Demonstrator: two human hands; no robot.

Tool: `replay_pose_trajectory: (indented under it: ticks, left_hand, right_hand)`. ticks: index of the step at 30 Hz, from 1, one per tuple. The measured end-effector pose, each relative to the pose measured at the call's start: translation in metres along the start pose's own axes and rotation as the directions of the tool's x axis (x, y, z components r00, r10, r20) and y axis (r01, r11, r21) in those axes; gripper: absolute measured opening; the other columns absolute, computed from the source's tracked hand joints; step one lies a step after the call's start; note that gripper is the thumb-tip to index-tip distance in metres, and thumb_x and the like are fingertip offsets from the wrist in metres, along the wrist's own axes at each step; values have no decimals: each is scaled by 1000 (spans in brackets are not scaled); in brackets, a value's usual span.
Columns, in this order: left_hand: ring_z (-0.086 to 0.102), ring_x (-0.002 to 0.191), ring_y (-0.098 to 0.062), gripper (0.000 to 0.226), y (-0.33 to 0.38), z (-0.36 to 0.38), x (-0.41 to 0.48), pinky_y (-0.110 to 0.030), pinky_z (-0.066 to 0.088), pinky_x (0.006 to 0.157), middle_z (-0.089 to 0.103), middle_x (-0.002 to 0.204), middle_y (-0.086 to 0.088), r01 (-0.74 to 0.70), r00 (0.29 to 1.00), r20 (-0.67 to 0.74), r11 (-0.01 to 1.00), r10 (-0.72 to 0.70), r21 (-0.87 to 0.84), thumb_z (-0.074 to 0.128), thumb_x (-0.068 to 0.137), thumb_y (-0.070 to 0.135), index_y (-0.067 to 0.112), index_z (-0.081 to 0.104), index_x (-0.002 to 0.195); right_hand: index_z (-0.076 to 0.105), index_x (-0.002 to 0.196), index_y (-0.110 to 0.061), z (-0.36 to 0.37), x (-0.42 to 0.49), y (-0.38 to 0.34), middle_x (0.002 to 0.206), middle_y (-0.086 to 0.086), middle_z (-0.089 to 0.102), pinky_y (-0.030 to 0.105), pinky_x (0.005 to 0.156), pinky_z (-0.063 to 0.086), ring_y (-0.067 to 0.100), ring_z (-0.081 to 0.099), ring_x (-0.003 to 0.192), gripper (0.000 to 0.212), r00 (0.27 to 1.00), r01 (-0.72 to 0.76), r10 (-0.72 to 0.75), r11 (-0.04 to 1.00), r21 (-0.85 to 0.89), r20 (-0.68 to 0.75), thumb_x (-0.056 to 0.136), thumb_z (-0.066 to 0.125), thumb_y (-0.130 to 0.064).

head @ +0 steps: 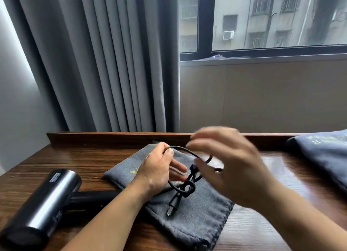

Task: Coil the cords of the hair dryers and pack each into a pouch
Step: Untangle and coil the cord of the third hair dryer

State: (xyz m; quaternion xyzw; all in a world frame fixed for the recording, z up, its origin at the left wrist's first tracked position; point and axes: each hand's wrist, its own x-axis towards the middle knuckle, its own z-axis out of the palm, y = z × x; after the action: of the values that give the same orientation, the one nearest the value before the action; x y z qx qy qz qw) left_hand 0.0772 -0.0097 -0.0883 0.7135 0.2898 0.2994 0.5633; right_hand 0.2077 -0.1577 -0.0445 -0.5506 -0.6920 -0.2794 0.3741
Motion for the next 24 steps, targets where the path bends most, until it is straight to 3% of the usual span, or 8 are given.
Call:
replay_pose_trajectory:
  ticks: [2, 4, 7, 12, 15, 17, 20, 24]
  left_hand:
    - [73, 61, -23, 21, 2, -1, -3, -39, 61, 65, 73, 69, -5, -23, 1000, 0, 1000, 23, 19, 33, 111, 16, 1, 47, 105]
    - [74, 67, -37, 20, 0, -2, -2, -52, 61, 75, 75, 76, -12, -23, 1000, 13, 1000, 23, 7, 33, 111, 18, 6, 45, 99]
    - [73, 68, -44, 23, -2, -3, 0, -62, 58, 82, 74, 79, -14, -23, 1000, -7, 1000, 23, 3, 33, 111, 20, 10, 44, 94]
    - [73, 68, -42, 22, -3, -4, 2, -61, 56, 79, 74, 79, -15, -21, 1000, 0, 1000, 21, -4, 33, 111, 18, 9, 46, 96]
    - [71, 66, -39, 20, -7, -6, 4, -61, 57, 76, 72, 78, -19, -10, 1000, 1, 1000, 10, -22, 34, 110, 14, 6, 45, 96]
    - [71, 69, -43, 19, -10, -6, 4, -60, 57, 72, 72, 79, -20, -22, 998, 59, 999, 20, 39, 34, 110, 15, 7, 44, 96]
    - [71, 67, -43, 20, -11, -6, 5, -50, 57, 66, 73, 79, -18, -37, 996, 80, 996, 30, 80, 35, 110, 16, 10, 45, 93]
    - [66, 61, -32, 21, -7, -10, 9, -45, 54, 68, 68, 66, -15, -38, 996, -90, 989, 25, -140, 42, 106, 8, 6, 52, 88]
  right_hand:
    - [70, 103, -37, 21, -9, 3, 109, -15, 69, 41, 107, 43, 11, 66, 104, 23, 960, 63, -24, 989, -130, 279, 82, 68, -28]
    - [69, 100, -42, 32, -16, 12, 105, -18, 68, 42, 102, 43, 13, 66, 94, 25, 872, 11, 146, 948, -317, 467, 77, 73, -33]
    - [65, 111, -46, 28, -15, 19, 102, -13, 64, 37, 81, 38, 16, 63, 93, 23, 811, -37, 265, 913, -405, 522, 88, 66, -43]
    - [65, 114, -45, 24, -14, 23, 98, -12, 66, 36, 78, 45, 14, 65, 87, 23, 854, -101, 270, 924, -368, 445, 97, 48, -49]
    - [67, 103, -35, 24, -11, 24, 88, -9, 66, 38, 65, 54, 22, 66, 75, 18, 926, -311, 350, 919, -242, 142, 92, 54, -42]
    - [64, 103, -28, 18, -8, 30, 91, -6, 66, 37, 71, 50, 25, 64, 82, 9, 874, -485, 484, 867, -112, -40, 95, 60, -31]
    - [58, 99, -24, 5, -7, 44, 84, -7, 66, 30, 70, 33, 24, 60, 81, 3, 727, -666, 675, 738, 108, -130, 98, 60, -22]
    - [56, 95, -24, -5, -8, 50, 81, 3, 70, 40, 69, 53, 23, 69, 73, 9, 556, -694, 829, 502, 517, -58, 101, 54, -18]
